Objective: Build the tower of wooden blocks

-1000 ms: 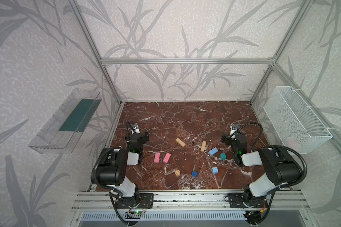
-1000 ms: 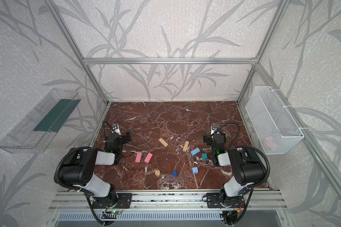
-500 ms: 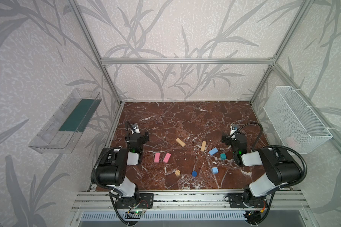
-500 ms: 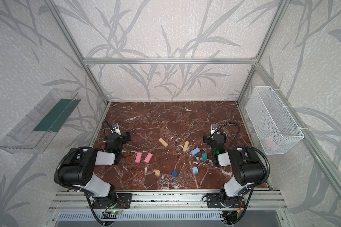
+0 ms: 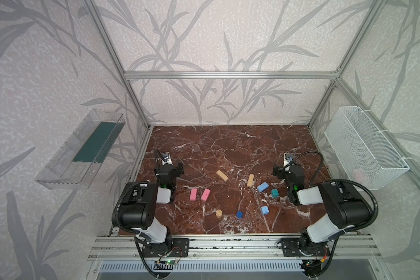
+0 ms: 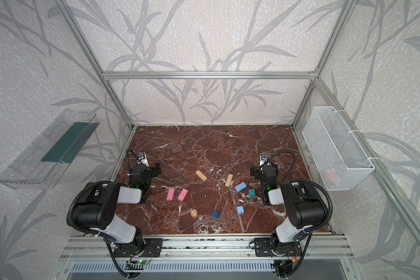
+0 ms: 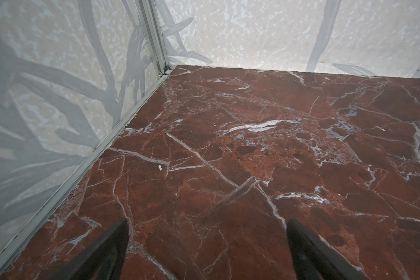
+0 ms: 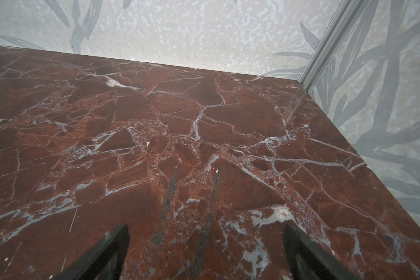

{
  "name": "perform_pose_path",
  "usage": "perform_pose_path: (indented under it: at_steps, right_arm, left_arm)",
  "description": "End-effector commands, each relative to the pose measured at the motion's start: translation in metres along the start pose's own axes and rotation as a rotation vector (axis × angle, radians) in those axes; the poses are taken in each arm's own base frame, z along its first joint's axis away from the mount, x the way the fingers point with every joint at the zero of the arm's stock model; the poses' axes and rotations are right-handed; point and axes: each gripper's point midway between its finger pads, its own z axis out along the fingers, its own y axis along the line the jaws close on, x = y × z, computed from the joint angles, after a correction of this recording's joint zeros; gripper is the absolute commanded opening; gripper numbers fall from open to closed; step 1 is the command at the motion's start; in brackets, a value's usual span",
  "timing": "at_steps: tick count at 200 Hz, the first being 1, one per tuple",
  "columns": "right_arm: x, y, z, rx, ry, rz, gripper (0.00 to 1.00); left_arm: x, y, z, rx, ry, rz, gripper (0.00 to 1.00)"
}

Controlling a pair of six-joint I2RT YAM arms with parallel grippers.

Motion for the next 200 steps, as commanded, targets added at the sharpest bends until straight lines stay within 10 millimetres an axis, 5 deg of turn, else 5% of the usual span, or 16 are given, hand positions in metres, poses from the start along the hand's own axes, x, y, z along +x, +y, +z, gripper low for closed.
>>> perform_pose_path:
  at_steps: [1, 69, 94, 162, 200]
  right_arm:
    - [-0.014, -0.003, 0.000, 0.013, -0.042, 0.017, 0.99]
    - [-0.014, -0.004, 0.000, 0.013, -0.042, 0.017, 0.99]
    - [-0.015, -0.004, -0.001, 0.014, -0.048, 0.019, 0.99]
    - [-0.053, -0.011, -0.026, 0.013, -0.020, 0.034, 0.99]
    - [-0.075, 0.005, -0.042, -0.064, 0.042, 0.045, 0.96]
  left_arm:
    - [-0.010, 0.000, -0.001, 0.005, -0.028, -0.010, 1.00]
    - [-0.011, 0.000, -0.001, 0.003, -0.030, -0.011, 1.00]
    - [-0.015, 0.002, -0.005, -0.003, -0.049, -0.020, 0.92]
    - [-0.055, -0.001, -0.029, 0.034, 0.035, -0.058, 0.86]
    - [-0.095, -0.019, -0.058, 0.165, 0.024, -0.077, 0.81]
